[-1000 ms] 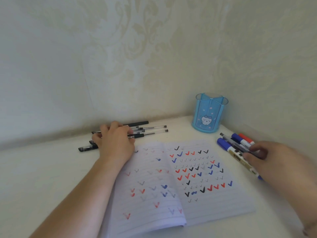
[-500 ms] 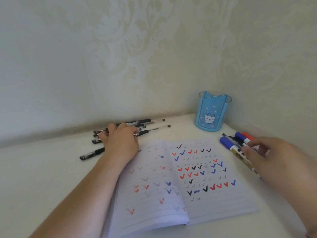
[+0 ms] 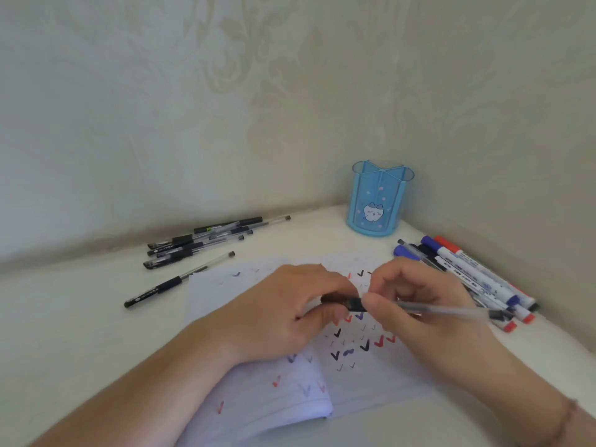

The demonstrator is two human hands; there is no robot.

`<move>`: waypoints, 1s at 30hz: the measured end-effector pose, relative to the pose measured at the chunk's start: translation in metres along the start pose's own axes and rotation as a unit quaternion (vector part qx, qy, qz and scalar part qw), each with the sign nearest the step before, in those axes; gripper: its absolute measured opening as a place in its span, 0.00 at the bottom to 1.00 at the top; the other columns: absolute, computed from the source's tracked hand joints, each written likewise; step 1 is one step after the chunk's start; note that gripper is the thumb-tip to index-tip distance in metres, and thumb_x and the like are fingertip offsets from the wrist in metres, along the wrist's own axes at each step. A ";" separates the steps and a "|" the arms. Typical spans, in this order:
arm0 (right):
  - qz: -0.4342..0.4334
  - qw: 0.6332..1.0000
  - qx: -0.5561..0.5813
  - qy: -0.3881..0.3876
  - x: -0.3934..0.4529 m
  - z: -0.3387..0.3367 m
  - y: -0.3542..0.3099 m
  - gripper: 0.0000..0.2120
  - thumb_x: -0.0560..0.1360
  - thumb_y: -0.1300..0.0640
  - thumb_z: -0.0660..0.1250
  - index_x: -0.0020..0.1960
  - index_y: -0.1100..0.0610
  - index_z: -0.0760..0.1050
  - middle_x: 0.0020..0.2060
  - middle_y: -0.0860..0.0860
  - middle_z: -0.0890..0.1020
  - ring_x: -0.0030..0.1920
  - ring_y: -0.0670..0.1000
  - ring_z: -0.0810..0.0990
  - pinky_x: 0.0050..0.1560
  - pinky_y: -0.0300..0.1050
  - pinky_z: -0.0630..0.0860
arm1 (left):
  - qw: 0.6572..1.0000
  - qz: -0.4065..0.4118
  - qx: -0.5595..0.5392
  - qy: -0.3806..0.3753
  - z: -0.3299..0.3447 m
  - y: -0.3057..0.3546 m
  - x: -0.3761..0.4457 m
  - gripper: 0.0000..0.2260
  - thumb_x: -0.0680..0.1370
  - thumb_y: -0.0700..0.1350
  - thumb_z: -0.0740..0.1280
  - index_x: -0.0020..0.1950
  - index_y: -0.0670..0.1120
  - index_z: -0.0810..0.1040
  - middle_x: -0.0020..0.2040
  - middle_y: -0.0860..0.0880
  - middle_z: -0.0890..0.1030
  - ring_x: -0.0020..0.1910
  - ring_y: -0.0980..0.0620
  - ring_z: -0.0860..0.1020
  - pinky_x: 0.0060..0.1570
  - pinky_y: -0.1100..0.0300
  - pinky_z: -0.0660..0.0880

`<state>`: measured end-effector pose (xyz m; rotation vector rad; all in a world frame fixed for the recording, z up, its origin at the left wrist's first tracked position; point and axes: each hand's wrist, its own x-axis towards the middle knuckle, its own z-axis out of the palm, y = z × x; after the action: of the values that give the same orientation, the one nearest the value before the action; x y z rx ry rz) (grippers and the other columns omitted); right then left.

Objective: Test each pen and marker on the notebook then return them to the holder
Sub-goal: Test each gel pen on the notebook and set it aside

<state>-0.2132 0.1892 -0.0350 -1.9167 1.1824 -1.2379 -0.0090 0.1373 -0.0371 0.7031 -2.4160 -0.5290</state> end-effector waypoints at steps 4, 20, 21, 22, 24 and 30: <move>-0.003 0.997 0.059 0.055 -0.002 0.007 -0.005 0.09 0.69 0.52 0.74 0.35 0.52 0.75 0.26 0.52 0.80 0.25 0.49 0.75 0.27 0.39 0.72 | 0.999 0.037 0.017 -0.006 0.004 0.006 0.000 0.07 0.82 0.49 0.61 0.55 0.49 0.76 0.42 0.60 0.73 0.44 0.60 0.73 0.47 0.66 0.69; -0.068 0.989 0.130 -0.005 -0.010 0.001 -0.018 0.07 0.70 0.45 0.73 0.39 0.46 0.77 0.34 0.50 0.81 0.30 0.53 0.77 0.31 0.39 0.73 | 0.998 -0.004 -0.060 -0.021 -0.009 0.007 -0.008 0.22 0.75 0.58 0.67 0.30 0.46 0.65 0.24 0.50 0.60 0.25 0.53 0.58 0.26 0.64 0.56; -0.057 0.987 0.148 0.010 -0.008 -0.001 -0.019 0.08 0.70 0.43 0.72 0.39 0.47 0.78 0.32 0.51 0.81 0.29 0.52 0.77 0.31 0.38 0.72 | 0.997 -0.012 -0.070 -0.010 -0.011 0.005 -0.009 0.22 0.74 0.58 0.68 0.30 0.46 0.64 0.25 0.51 0.60 0.26 0.54 0.58 0.27 0.64 0.56; -0.042 0.985 0.166 0.018 -0.006 -0.003 -0.020 0.10 0.70 0.43 0.72 0.40 0.49 0.79 0.30 0.52 0.81 0.28 0.51 0.77 0.30 0.38 0.72 | 0.997 -0.015 -0.076 -0.002 -0.013 0.002 -0.009 0.21 0.74 0.57 0.67 0.30 0.46 0.64 0.26 0.50 0.60 0.27 0.54 0.58 0.28 0.64 0.56; 0.014 0.985 0.173 0.025 -0.001 -0.004 -0.019 0.12 0.67 0.45 0.75 0.38 0.53 0.81 0.28 0.55 0.82 0.26 0.53 0.76 0.26 0.40 0.71 | 0.997 -0.018 -0.077 0.012 -0.016 -0.003 -0.008 0.18 0.77 0.53 0.61 0.32 0.43 0.66 0.26 0.47 0.63 0.27 0.50 0.60 0.29 0.60 0.58; 0.149 0.985 0.080 0.022 0.001 0.006 -0.001 0.18 0.68 0.65 0.75 0.26 0.56 0.70 0.18 0.53 0.74 0.18 0.50 0.67 0.24 0.37 0.62 | 0.997 -0.056 -0.038 0.025 -0.011 -0.012 -0.006 0.12 0.78 0.48 0.58 0.41 0.44 0.76 0.29 0.48 0.73 0.29 0.55 0.66 0.32 0.68 0.61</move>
<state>-0.2069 0.1887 -0.0363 -1.5380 1.2967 -1.1786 0.0058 0.1295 -0.0371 0.8118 -2.3071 -0.6361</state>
